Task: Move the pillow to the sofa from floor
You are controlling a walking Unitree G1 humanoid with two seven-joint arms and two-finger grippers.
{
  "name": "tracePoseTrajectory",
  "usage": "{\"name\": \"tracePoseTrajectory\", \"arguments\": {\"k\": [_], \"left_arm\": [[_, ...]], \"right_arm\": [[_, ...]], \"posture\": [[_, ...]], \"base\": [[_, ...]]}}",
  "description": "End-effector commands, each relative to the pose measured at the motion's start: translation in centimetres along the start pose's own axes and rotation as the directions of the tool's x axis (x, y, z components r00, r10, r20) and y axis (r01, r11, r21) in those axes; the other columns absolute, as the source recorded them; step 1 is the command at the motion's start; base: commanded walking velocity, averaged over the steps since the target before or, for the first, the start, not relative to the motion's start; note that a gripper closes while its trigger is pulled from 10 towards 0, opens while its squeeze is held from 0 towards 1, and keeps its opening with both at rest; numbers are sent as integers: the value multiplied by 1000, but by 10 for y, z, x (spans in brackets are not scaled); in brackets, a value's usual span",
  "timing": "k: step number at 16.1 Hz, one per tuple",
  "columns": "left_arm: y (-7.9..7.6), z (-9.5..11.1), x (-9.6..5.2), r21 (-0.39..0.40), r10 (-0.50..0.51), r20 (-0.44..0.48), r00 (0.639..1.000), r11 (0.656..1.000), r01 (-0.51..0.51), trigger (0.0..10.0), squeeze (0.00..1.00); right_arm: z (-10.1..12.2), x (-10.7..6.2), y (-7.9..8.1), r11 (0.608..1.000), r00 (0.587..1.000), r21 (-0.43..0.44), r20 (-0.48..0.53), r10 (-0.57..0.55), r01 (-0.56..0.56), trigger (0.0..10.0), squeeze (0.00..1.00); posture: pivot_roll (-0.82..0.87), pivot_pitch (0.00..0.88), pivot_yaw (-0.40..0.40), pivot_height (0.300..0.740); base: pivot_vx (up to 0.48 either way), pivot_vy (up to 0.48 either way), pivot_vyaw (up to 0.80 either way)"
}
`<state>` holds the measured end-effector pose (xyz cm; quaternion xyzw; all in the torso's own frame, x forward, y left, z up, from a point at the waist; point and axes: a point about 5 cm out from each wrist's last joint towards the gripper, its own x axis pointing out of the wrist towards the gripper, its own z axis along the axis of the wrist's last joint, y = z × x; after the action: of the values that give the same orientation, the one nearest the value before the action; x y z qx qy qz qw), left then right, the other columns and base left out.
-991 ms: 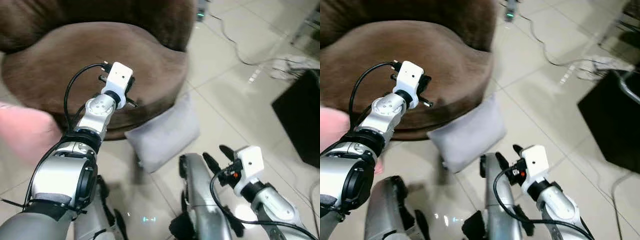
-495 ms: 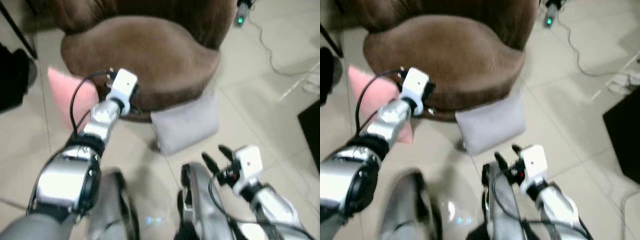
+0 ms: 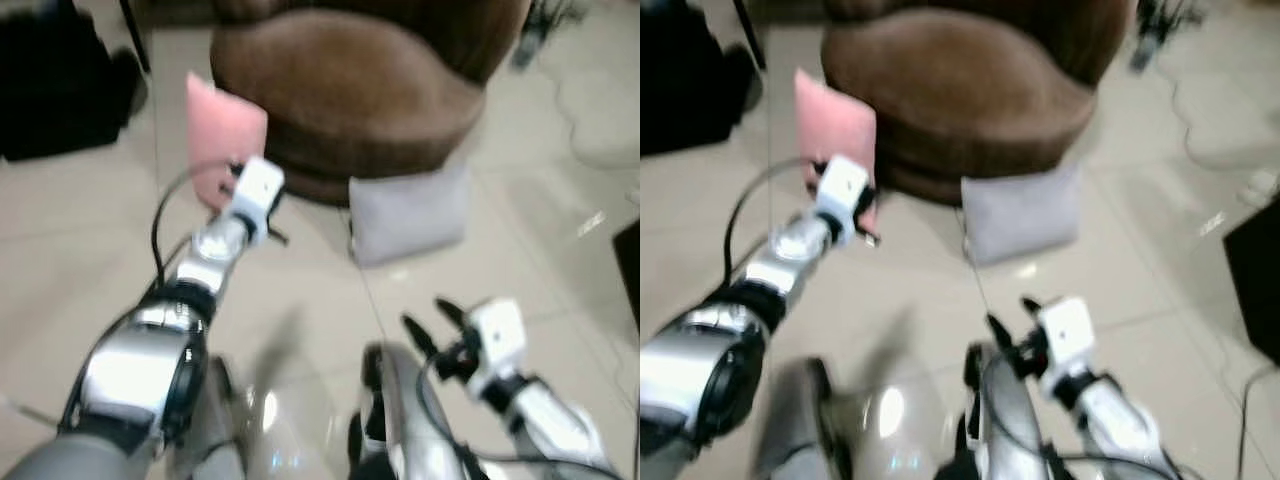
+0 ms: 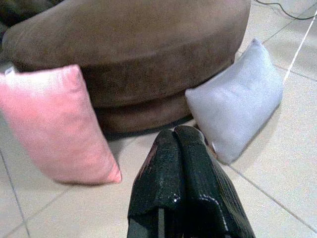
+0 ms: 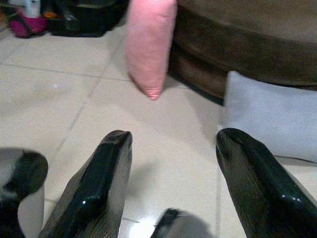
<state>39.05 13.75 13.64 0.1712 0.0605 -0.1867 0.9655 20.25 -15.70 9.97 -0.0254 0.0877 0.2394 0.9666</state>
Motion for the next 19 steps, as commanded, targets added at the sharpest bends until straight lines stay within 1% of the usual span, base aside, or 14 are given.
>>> {"name": "tracePoseTrajectory", "arguments": {"k": [1, 4, 7, 8, 9, 11, 13, 14, 15, 16, 17, 19], "left_arm": [[-1, -5, -1, -6, -6, -16, 1000, 1000, 6, 10000, 0], [-7, -11, -2, -18, -13, -28, 1000, 1000, 13, 10000, 0], [-13, -15, -3, -19, -28, -35, 999, 999, 27, 10000, 0], [-14, -17, -3, -23, -31, -36, 999, 999, 31, 10000, 0], [-18, -20, -3, -12, -39, -45, 998, 999, 39, 10000, 0], [-23, -24, -4, -12, -46, -64, 997, 999, 45, 10000, 0], [-40, -39, -7, -39, -79, -114, 990, 996, 75, 10000, 0], [-44, -42, -7, -64, -96, -113, 989, 994, 89, 10000, 0], [-52, -43, -7, -120, -102, -97, 990, 989, 90, 10000, 0], [-54, -43, -7, -127, -107, -95, 990, 987, 95, 10000, 0], [-64, -43, -7, -104, -138, -75, 988, 986, 130, 10000, 0], [-71, -47, -9, -103, -162, -78, 984, 983, 154, 10000, 0]], "right_arm": [[-2, -3, -3, 1000, 1000, -13, -19, -13, 13, 10000, 0], [-1, -1, -7, 1000, 999, -16, -29, -26, 26, 10000, 0], [-5, -1, -8, 999, 998, -27, -48, -28, 27, 10000, 0], [-6, -1, -9, 999, 998, -23, -50, -33, 32, 10000, 0], [-7, 0, -9, 999, 998, -18, -54, -37, 36, 10000, 0], [-11, 1, -10, 998, 997, 4, -50, -56, 56, 10000, 0], [-26, 11, -6, 994, 993, 44, -67, -94, 97, 10000, 0], [-28, 14, -3, 994, 993, 49, -69, -92, 95, 10000, 0], [-31, 22, 0, 994, 994, 64, -71, -86, 90, 10000, 0], [-32, 23, 0, 994, 994, 68, -71, -83, 88, 10000, 0], [-36, 26, -1, 993, 993, 73, -84, -83, 89, 10000, 0], [-42, 29, -3, 994, 992, 67, -89, -85, 92, 10000, 0]], "posture": [[-357, 214, -57, 520], [-355, 217, -67, 520], [-348, 222, -73, 550], [-347, 222, -73, 560], [-344, 222, -73, 580], [-340, 217, -71, 595], [-334, 211, -67, 615], [-330, 210, -67, 620], [-315, 209, -67, 635], [-311, 209, -67, 640], [-296, 204, -68, 655], [-286, 191, -67, 675]], "base": [[0, 0, 0], [0, 0, 0], [0, 0, 0], [0, 0, 0], [0, 0, 0], [0, 0, 0], [0, 0, 0], [0, 0, 0], [0, 0, 0], [0, 0, 0], [0, 0, 0], [0, 0, 0]]}}
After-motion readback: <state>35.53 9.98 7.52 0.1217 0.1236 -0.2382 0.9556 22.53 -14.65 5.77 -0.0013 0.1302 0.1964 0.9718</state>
